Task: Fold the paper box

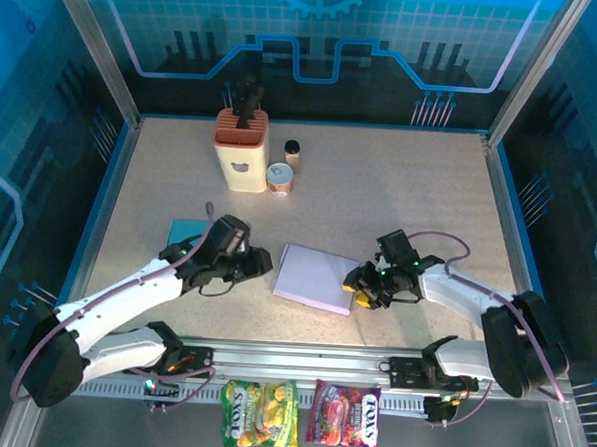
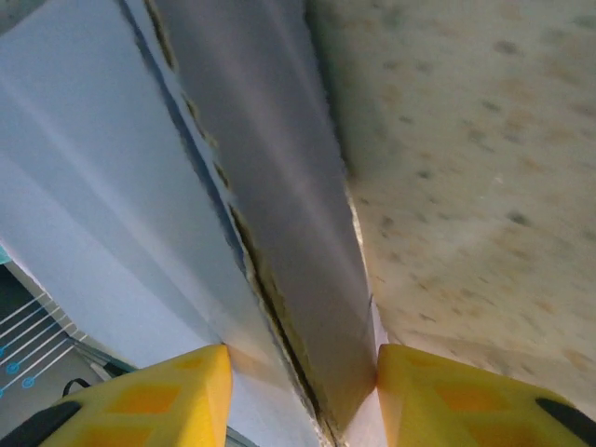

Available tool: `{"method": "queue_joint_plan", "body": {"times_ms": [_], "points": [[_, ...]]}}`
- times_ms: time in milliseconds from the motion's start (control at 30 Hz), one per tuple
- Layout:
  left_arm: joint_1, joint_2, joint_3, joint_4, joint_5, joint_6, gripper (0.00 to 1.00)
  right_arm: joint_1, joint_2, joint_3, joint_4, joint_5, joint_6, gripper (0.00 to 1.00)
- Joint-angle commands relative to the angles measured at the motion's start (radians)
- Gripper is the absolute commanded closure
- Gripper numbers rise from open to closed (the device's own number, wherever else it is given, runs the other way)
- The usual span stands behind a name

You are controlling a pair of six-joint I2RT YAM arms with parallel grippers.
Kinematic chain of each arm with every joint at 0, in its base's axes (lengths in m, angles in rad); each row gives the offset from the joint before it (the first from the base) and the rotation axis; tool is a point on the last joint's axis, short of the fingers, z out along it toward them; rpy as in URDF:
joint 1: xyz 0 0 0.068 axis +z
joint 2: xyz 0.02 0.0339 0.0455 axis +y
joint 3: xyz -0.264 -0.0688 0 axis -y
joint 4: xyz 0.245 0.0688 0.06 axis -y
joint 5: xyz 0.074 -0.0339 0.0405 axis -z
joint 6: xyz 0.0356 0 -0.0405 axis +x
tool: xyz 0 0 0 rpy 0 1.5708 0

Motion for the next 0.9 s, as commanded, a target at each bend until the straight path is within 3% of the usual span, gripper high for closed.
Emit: {"method": "queue_joint_plan", "body": {"times_ms": [0,233,400,500,533,567,633,700,867], "points": [[0.073,-0.050,0.043,-0.031,0.072,0.040,0.60,0.029,0.098,0.100,0.113,0.020,0.017,0.56],[0.188,-0.100,0.071,-0.075,0.116,0.091,0.60,0.061,0.264,0.264,0.087,0.032,-0.026,0.57],[0.237,-0.115,0.088,-0.084,0.112,0.118,0.55,0.020,0.174,0.338,-0.111,0.132,-0.183,0.34],[0.257,-0.118,0.103,-0.063,0.088,0.138,0.50,-0.018,0.083,0.406,-0.251,0.233,-0.290,0.26],[0.258,-0.120,0.109,-0.055,0.067,0.150,0.50,-0.036,0.047,0.423,-0.289,0.265,-0.326,0.07],[0.258,-0.121,0.115,-0.045,0.048,0.159,0.50,-0.054,0.018,0.435,-0.322,0.292,-0.355,0.00],[0.258,-0.128,0.125,-0.027,-0.016,0.175,0.47,-0.093,-0.046,0.463,-0.391,0.366,-0.409,0.00],[0.260,-0.138,0.129,-0.011,-0.078,0.192,0.01,-0.130,-0.108,0.481,-0.444,0.435,-0.454,0.00],[0.274,-0.134,0.142,0.010,-0.179,0.263,0.01,-0.177,-0.228,0.519,-0.507,0.616,-0.577,0.00]]}}
